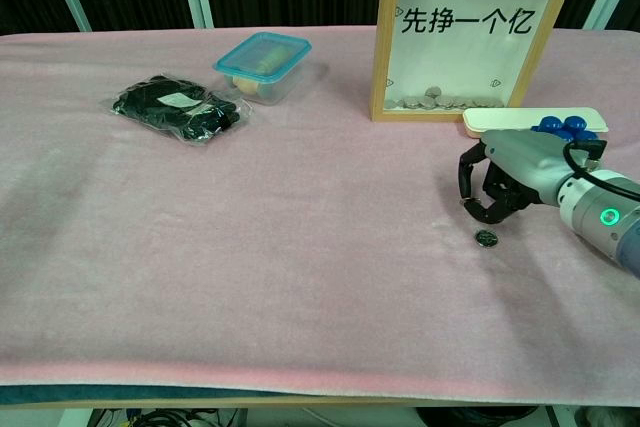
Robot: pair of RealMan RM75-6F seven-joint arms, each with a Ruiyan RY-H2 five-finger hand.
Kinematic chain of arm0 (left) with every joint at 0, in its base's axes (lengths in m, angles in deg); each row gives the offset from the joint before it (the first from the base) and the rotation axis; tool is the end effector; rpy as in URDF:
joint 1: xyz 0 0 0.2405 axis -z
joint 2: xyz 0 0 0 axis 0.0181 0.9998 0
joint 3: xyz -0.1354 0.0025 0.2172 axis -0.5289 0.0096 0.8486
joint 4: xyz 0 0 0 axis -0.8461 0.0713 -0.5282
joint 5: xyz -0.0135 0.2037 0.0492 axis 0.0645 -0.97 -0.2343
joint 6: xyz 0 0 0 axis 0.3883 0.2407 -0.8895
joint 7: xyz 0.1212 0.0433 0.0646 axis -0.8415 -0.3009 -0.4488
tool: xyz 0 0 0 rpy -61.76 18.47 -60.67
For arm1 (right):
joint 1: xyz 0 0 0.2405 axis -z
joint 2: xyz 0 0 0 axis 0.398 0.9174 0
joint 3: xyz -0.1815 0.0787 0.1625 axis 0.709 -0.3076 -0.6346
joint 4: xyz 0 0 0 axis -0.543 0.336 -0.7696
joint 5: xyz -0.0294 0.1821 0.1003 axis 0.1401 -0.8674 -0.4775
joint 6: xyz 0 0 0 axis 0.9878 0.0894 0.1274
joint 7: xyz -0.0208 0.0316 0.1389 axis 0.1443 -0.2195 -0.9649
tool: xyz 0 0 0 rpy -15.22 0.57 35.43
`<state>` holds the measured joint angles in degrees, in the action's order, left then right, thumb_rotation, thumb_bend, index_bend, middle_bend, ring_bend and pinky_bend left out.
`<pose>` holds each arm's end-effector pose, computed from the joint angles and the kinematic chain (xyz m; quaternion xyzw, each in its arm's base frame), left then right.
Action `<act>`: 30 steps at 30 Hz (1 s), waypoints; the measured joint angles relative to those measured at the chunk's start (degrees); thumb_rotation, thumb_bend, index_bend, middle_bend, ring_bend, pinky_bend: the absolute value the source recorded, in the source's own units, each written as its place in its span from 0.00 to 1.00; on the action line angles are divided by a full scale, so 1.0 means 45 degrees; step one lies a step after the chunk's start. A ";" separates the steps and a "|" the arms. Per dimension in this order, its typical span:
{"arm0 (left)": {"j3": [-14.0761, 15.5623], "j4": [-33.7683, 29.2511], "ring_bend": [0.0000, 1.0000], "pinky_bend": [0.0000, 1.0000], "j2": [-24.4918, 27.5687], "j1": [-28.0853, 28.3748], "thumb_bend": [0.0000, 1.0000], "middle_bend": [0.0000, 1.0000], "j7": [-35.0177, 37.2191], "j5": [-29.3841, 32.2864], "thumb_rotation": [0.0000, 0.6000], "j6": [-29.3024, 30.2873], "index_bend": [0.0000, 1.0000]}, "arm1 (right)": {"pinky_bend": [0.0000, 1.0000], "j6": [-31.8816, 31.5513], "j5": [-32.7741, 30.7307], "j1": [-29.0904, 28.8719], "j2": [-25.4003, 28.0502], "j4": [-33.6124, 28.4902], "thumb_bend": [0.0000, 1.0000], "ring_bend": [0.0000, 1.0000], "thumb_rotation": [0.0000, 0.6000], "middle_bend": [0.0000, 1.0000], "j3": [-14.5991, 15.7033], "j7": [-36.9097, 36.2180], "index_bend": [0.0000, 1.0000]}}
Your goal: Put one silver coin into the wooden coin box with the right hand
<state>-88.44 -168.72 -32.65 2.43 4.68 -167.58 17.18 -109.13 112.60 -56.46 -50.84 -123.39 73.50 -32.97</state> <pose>-0.3111 0.1689 0.1569 -0.6212 -0.3363 -0.3372 0.6223 -0.1956 -0.3137 -0.0599 0.6779 -0.4387 0.3333 0.4866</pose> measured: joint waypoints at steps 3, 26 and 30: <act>0.0008 0.0003 0.03 0.00 -0.0001 0.0000 0.40 0.05 -0.0009 -0.0012 1.00 -0.0001 0.07 | 1.00 -0.0013 -0.0010 0.0001 0.0016 -0.0015 0.36 1.00 1.00 0.97 -0.0011 -0.0001 0.56; 0.0023 -0.0002 0.03 0.00 0.0006 0.0003 0.40 0.05 -0.0049 0.0015 1.00 -0.0045 0.07 | 1.00 0.0007 -0.0071 -0.0048 0.0140 -0.0172 0.40 1.00 1.00 0.97 0.0006 0.0105 0.61; 0.0019 -0.0012 0.03 0.00 0.0010 -0.0004 0.40 0.04 -0.0058 0.0037 1.00 -0.0044 0.07 | 1.00 0.0024 -0.0044 -0.0052 0.0150 -0.0168 0.40 1.00 1.00 0.97 0.0023 0.0053 0.63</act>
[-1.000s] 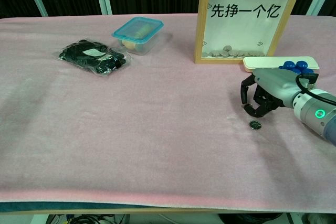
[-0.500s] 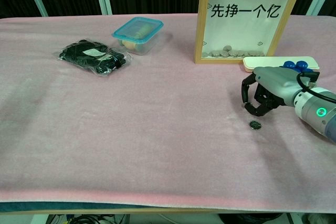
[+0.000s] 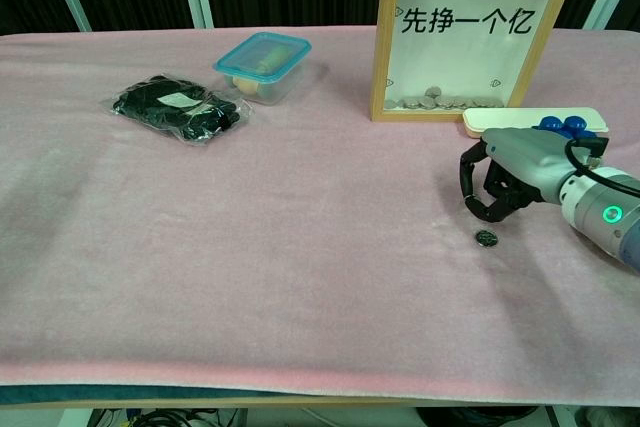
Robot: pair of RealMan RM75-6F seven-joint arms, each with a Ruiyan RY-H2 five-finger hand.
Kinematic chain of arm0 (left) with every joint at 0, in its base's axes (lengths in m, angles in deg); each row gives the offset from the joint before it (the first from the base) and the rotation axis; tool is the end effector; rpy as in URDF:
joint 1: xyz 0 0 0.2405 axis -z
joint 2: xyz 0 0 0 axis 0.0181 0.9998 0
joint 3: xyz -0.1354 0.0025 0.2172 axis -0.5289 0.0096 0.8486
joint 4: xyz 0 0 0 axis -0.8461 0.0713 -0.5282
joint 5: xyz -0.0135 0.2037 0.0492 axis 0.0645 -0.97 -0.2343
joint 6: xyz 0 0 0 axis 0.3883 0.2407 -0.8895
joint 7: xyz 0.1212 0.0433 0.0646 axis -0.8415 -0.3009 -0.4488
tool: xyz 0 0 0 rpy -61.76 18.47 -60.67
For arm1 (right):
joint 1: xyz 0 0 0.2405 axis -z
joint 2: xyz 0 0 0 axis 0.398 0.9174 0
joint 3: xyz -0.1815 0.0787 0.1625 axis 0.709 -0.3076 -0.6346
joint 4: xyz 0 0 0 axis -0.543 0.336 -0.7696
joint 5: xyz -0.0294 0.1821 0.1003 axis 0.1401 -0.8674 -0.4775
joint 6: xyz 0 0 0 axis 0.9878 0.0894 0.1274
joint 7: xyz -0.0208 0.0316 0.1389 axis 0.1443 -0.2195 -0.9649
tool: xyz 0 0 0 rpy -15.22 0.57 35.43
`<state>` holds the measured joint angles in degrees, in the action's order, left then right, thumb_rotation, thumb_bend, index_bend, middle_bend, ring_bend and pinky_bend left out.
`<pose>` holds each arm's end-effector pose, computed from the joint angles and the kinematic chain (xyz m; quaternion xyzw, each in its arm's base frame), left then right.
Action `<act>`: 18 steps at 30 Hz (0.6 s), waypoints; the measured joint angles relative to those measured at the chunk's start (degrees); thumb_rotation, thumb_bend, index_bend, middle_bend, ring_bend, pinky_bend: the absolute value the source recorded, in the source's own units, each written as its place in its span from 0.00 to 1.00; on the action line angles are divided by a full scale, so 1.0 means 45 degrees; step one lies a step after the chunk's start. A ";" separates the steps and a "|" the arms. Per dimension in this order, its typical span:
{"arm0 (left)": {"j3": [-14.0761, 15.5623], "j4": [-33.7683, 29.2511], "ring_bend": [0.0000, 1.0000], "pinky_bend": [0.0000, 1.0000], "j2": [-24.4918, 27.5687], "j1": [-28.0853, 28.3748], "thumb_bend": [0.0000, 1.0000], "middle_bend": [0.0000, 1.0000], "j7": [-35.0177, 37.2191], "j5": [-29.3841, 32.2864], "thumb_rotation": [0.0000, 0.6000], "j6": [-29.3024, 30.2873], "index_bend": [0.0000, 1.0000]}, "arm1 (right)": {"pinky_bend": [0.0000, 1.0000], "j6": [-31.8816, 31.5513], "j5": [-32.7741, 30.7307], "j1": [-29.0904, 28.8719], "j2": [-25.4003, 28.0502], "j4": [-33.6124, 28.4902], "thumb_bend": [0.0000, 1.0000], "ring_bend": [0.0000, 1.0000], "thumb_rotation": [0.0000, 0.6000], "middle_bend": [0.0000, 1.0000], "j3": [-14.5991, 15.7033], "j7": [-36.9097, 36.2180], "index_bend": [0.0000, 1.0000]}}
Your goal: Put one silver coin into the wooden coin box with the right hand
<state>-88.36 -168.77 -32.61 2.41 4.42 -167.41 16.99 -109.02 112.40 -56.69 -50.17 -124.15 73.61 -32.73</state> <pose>-0.3117 0.1685 0.1566 -0.6221 -0.3370 -0.3338 0.6229 -0.1947 -0.3142 -0.0576 0.6804 -0.4370 0.3326 0.4852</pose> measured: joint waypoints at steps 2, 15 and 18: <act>0.0001 -0.0006 0.03 0.00 0.0003 0.0000 0.40 0.04 -0.0008 0.0006 1.00 -0.0007 0.07 | 1.00 -0.0007 0.0020 0.0003 0.0015 -0.0028 0.40 1.00 1.00 0.97 -0.0005 -0.0046 0.63; -0.0051 -0.0068 0.03 0.00 0.0026 -0.0002 0.40 0.04 0.0107 0.0069 1.00 0.0013 0.07 | 1.00 -0.0404 0.0195 -0.0160 0.1135 -0.1716 0.40 1.00 1.00 0.97 -0.0645 0.0140 0.63; -0.0087 -0.0108 0.03 0.00 0.0049 0.0005 0.40 0.04 0.0183 0.0150 1.00 -0.0017 0.07 | 1.00 -0.0450 0.0032 -0.0340 0.1862 -0.2547 0.40 1.00 1.00 0.97 -0.1099 0.0526 0.63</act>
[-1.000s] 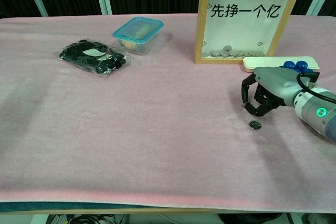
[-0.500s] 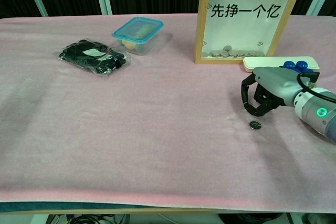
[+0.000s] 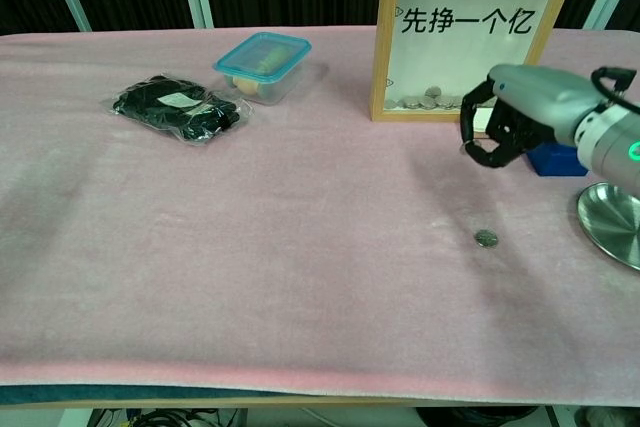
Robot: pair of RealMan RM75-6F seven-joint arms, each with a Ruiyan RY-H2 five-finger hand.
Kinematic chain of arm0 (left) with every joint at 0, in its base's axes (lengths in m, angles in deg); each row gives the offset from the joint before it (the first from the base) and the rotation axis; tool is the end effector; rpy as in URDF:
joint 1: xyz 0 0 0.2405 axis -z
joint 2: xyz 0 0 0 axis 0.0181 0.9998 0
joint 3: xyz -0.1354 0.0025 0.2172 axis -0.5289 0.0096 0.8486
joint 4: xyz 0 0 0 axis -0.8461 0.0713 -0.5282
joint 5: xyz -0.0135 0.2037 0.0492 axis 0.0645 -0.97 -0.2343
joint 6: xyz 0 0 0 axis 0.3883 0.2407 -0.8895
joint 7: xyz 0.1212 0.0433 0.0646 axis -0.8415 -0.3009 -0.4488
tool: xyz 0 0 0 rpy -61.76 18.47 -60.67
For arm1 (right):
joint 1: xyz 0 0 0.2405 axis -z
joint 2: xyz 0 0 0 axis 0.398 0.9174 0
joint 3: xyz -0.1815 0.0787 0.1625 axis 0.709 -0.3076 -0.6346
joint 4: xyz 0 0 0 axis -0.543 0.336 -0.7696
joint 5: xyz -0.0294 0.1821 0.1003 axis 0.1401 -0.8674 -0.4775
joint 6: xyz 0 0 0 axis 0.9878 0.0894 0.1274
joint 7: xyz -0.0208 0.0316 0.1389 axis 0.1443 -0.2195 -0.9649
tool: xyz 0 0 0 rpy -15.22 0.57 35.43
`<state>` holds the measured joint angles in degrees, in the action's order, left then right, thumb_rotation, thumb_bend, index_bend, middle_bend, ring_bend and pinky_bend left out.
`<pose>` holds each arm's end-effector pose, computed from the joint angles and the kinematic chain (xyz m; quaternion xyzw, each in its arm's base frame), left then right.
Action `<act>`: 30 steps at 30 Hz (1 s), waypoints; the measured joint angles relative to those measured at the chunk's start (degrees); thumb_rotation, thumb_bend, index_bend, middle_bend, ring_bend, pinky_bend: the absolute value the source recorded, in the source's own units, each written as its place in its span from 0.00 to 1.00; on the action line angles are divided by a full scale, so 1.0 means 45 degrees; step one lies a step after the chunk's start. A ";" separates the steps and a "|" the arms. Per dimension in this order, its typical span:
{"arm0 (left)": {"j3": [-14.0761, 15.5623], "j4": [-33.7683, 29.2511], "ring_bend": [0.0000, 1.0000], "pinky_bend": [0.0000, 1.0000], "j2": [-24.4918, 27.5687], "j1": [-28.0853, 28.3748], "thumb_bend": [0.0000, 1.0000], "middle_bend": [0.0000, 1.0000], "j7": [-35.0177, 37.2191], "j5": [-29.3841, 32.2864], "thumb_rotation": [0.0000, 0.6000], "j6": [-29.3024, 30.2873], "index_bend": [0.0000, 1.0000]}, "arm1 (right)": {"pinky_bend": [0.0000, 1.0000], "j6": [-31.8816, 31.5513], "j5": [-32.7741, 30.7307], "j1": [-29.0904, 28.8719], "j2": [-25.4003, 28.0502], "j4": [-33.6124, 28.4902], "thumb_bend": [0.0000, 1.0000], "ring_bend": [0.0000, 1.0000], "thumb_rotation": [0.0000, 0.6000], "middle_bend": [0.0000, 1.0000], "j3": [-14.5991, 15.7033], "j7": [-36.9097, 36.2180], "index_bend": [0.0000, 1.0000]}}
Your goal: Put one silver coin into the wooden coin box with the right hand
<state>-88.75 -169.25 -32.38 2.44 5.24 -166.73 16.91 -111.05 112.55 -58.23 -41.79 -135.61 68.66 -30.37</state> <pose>-0.3114 0.1700 0.1585 -0.6147 -0.3440 -0.3390 0.6236 -0.1609 -0.3332 -0.0037 0.6655 -0.4094 0.3865 0.4900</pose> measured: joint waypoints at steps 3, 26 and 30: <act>-0.0027 -0.0032 0.03 0.00 0.0020 0.0011 0.40 0.04 0.0082 0.0076 1.00 -0.0044 0.07 | 1.00 0.0117 -0.0524 -0.0275 0.0868 -0.0861 0.40 1.00 1.00 0.97 -0.0617 0.0399 0.63; -0.0163 -0.0212 0.03 0.00 0.0136 0.0138 0.40 0.04 0.0306 0.0632 1.00 -0.0484 0.07 | 1.00 0.3354 -0.8483 -0.5524 0.4070 -0.0045 0.40 1.00 1.00 0.97 -0.3563 0.2466 0.64; -0.0203 -0.0226 0.03 0.00 0.0143 0.0133 0.40 0.04 0.0312 0.0711 1.00 -0.0469 0.07 | 1.00 0.3754 -0.9068 -0.6289 0.4020 0.0860 0.40 1.00 1.00 0.97 -0.3273 0.2530 0.64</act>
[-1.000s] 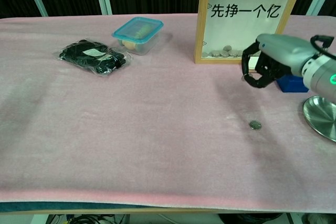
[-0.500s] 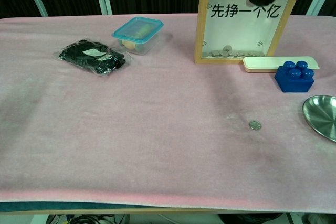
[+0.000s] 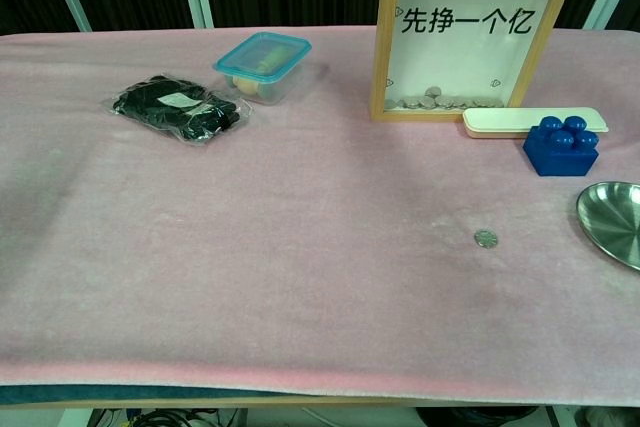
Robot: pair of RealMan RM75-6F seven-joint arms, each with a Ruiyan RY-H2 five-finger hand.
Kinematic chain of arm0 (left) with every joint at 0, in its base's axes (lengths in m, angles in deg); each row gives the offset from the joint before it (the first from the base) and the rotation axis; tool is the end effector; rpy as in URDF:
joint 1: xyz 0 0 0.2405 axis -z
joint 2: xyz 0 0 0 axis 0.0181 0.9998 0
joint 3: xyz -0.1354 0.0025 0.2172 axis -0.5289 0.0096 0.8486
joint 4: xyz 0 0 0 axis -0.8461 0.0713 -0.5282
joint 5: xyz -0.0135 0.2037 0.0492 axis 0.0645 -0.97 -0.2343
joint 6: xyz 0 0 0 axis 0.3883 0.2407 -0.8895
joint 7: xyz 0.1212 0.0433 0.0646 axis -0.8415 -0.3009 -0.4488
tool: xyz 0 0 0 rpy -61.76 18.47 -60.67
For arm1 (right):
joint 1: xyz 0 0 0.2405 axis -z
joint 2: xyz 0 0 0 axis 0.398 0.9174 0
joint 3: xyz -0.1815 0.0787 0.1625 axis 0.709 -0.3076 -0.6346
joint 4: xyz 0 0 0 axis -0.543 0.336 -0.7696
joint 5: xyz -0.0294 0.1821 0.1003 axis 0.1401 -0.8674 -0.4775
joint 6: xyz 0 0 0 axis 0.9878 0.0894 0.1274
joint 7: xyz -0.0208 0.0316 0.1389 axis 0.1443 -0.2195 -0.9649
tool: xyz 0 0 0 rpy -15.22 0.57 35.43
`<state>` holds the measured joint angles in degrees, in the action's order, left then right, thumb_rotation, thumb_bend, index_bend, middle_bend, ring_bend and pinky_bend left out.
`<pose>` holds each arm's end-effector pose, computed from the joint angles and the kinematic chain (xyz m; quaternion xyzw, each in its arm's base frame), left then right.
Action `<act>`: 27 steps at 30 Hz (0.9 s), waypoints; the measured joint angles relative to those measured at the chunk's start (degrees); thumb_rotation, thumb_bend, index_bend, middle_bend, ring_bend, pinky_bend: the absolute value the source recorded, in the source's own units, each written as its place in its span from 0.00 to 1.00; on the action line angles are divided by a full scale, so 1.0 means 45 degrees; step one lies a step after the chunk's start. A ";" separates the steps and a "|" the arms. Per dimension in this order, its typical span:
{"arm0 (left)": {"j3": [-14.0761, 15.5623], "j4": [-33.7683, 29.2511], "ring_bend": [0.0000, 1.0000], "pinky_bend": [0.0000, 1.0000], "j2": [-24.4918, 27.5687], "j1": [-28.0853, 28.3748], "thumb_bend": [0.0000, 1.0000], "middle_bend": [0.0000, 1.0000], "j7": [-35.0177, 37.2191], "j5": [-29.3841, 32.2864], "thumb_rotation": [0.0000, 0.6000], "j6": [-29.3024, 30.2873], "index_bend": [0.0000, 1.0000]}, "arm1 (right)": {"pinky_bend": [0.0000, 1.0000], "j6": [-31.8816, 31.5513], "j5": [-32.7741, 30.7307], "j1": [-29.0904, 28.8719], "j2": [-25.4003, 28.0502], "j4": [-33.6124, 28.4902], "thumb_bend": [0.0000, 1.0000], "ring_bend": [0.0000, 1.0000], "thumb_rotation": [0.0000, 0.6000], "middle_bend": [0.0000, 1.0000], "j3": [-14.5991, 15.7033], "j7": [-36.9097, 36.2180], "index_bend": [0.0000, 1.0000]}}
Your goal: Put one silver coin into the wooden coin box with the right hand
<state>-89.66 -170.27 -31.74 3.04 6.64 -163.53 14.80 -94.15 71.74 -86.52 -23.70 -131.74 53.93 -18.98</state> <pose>-0.3151 0.1761 0.1607 -0.5997 -0.3697 -0.3358 0.6253 -0.0368 -0.4720 0.1165 0.6446 -0.4216 0.3913 0.5037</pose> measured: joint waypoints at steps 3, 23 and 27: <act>-0.0011 -0.0030 0.03 0.00 0.0014 -0.0011 0.40 0.04 -0.0010 0.0021 1.00 0.0029 0.07 | 1.00 0.0232 -0.0217 -0.0365 -0.0073 0.0598 0.40 1.00 1.00 0.97 0.0247 -0.0014 0.64; -0.0011 0.0002 0.03 0.00 -0.0031 -0.0022 0.40 0.04 -0.0109 0.0050 1.00 0.0074 0.07 | 1.00 0.0851 -0.0891 -0.1304 0.0263 0.1854 0.40 1.00 1.00 0.97 0.1739 -0.0712 0.64; 0.0002 0.0014 0.03 0.00 -0.0044 -0.0024 0.40 0.04 -0.0132 0.0036 1.00 0.0079 0.07 | 1.00 0.0841 -0.0931 -0.1338 0.0393 0.1760 0.40 1.00 1.00 0.97 0.1965 -0.0771 0.64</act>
<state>-89.65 -170.21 -31.94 2.93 6.05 -163.37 15.16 -90.37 67.55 -92.55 -21.93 -123.82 62.77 -22.45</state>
